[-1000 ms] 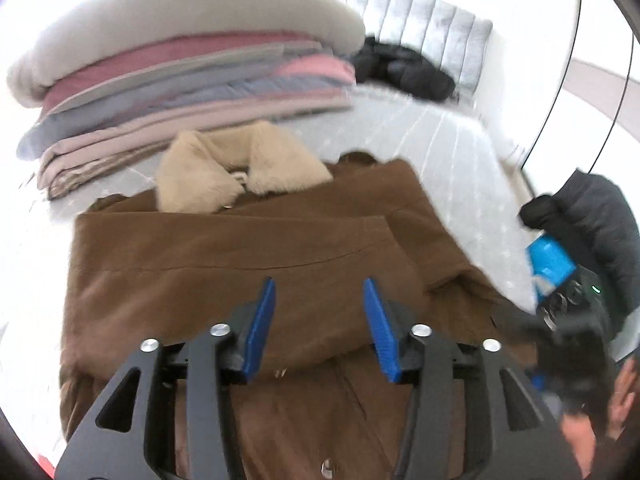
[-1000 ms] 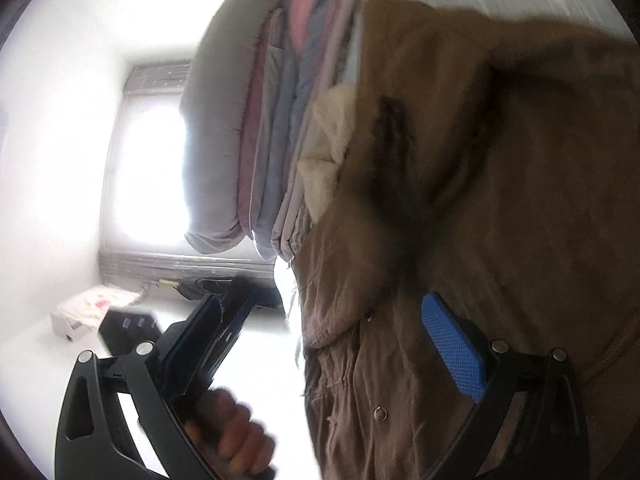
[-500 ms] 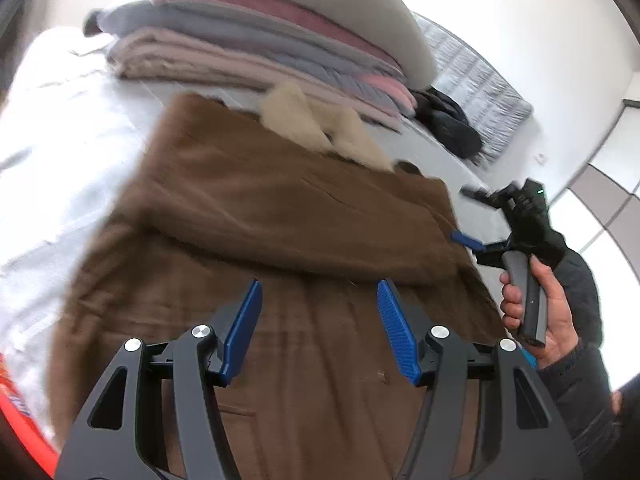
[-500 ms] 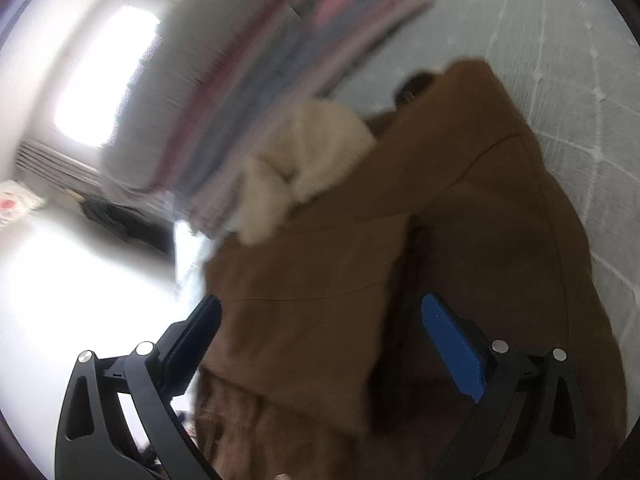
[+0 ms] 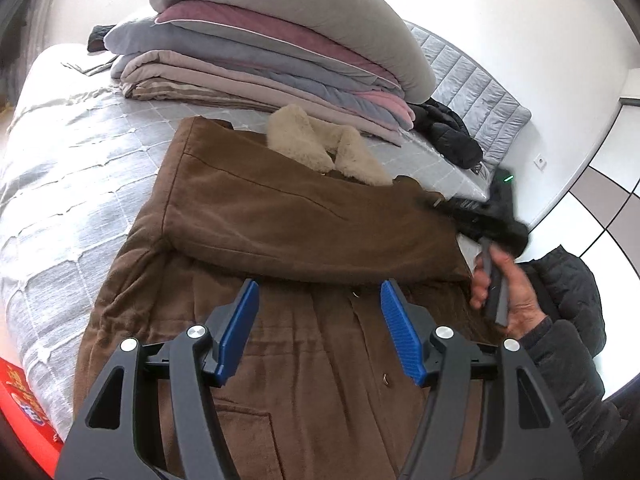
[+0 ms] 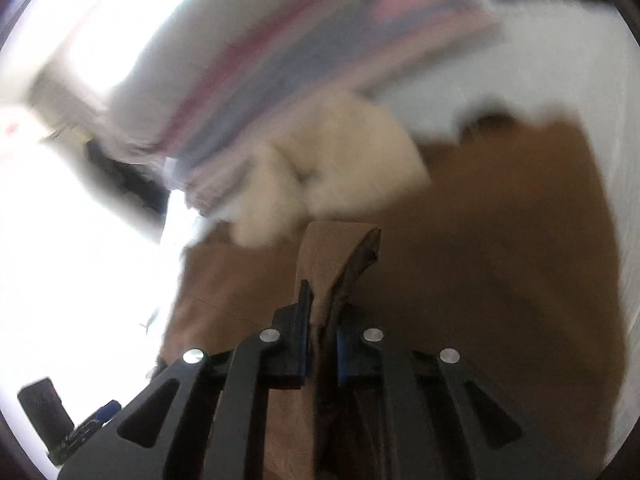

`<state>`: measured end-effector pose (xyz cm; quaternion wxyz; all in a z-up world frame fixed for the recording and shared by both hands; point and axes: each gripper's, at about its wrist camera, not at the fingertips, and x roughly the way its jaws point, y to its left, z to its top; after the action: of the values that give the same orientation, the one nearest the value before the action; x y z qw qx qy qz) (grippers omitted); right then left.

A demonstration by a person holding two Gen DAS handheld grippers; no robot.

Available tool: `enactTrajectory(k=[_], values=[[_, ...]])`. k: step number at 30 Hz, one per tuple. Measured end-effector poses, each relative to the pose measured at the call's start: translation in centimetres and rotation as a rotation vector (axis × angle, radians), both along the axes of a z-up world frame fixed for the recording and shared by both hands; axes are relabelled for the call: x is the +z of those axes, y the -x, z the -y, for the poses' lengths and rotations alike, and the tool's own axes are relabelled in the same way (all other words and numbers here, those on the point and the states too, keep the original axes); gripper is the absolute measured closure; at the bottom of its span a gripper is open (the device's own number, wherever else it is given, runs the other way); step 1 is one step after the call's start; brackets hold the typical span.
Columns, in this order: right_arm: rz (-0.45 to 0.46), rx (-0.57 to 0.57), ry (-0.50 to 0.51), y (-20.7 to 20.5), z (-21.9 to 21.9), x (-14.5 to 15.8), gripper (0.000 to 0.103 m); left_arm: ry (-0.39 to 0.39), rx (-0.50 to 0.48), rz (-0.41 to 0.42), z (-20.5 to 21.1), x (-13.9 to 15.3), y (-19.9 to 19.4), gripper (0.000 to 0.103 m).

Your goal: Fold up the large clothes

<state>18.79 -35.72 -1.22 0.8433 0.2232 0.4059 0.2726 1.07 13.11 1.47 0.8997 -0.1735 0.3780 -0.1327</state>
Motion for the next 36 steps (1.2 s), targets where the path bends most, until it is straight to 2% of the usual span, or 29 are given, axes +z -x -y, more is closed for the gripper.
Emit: enactTrajectory(k=[3,6,7,8,10,11,12,13,14,16,17,19,20,22,24,25,26,27,28,29,32,34,36], values=[[0.138,0.016,0.033,0.5,-0.4,3.8,0.092,0.022,0.004,-0.010,-0.2,-0.1,-0.3,0.043],[0.159,0.015,0.080,-0.6,-0.1,3.8,0.092,0.035,0.005,-0.029,-0.3,-0.7,-0.7,0.043],[0.145,0.009,0.107,-1.1,-0.3,2.9,0.092,0.033,0.005,-0.037,-0.2,-0.9,-0.9,0.043],[0.092,0.001,0.151,-1.8,-0.3,1.2,0.089,0.028,0.004,-0.042,-0.1,-1.0,-0.9,0.043],[-0.099,-0.009,0.233,-3.4,0.2,-3.8,0.071,0.027,-0.001,-0.049,0.2,-1.1,-1.0,0.043],[-0.150,-0.022,0.261,-3.8,0.3,-5.3,0.070,0.029,-0.005,-0.050,0.3,-1.2,-1.0,0.043],[-0.164,-0.024,0.219,-3.6,1.0,-6.2,0.070,0.024,-0.009,-0.050,0.4,-1.1,-1.0,0.043],[-0.154,-0.049,0.177,-3.1,1.8,-6.2,0.067,0.019,-0.010,-0.048,0.5,-1.1,-1.0,0.043],[-0.112,-0.127,0.190,-2.0,2.9,-5.2,0.065,0.016,-0.011,-0.047,0.5,-1.1,-0.9,0.043],[-0.012,-0.187,0.169,-0.2,3.7,-3.1,0.055,0.022,-0.014,-0.049,0.6,-1.1,-0.9,0.043],[0.063,-0.191,0.123,1.1,3.9,-1.5,0.053,0.024,-0.016,-0.048,0.6,-1.1,-0.9,0.043],[0.140,-0.108,0.059,2.8,2.5,0.2,0.044,0.019,-0.018,-0.047,0.8,-1.0,-0.9,0.043],[0.137,-0.048,0.033,3.3,1.4,0.0,0.042,0.016,-0.020,-0.046,0.9,-1.0,-0.9,0.043],[0.024,0.024,0.033,3.0,-0.5,-2.5,0.041,0.014,-0.022,-0.048,1.1,-1.1,-0.9,0.043],[-0.139,0.032,0.091,1.7,-1.7,-7.1,0.042,0.006,-0.022,-0.046,1.2,-1.2,-0.8,0.043],[-0.143,0.032,0.064,1.4,-1.7,-8.1,0.043,-0.003,-0.019,-0.042,1.3,-1.2,-0.8,0.043],[-0.123,0.011,0.012,1.7,-0.9,-8.1,0.043,-0.019,-0.015,-0.036,1.4,-1.2,-0.7,0.043],[-0.154,-0.006,-0.005,1.7,-0.5,-7.6,0.043,-0.039,-0.006,-0.031,1.4,-1.1,-0.6,0.043],[-0.160,-0.016,0.010,2.0,-0.3,-6.8,0.043,-0.063,0.003,-0.022,1.4,-1.1,-0.4,0.043],[-0.123,-0.015,0.036,3.1,-0.1,-5.1,0.042,-0.080,0.008,-0.014,1.4,-0.9,-0.3,0.043],[-0.055,0.039,0.013,7.6,0.4,-1.9,0.027,-0.113,0.018,0.007,1.3,-0.4,0.2,0.042],[-0.036,0.056,0.030,10.6,1.6,-0.5,0.024,-0.137,0.030,0.024,1.2,-0.1,0.7,0.029],[-0.040,0.043,0.039,14.5,3.8,0.4,0.019,-0.171,0.040,0.050,1.2,0.1,1.2,0.028]])
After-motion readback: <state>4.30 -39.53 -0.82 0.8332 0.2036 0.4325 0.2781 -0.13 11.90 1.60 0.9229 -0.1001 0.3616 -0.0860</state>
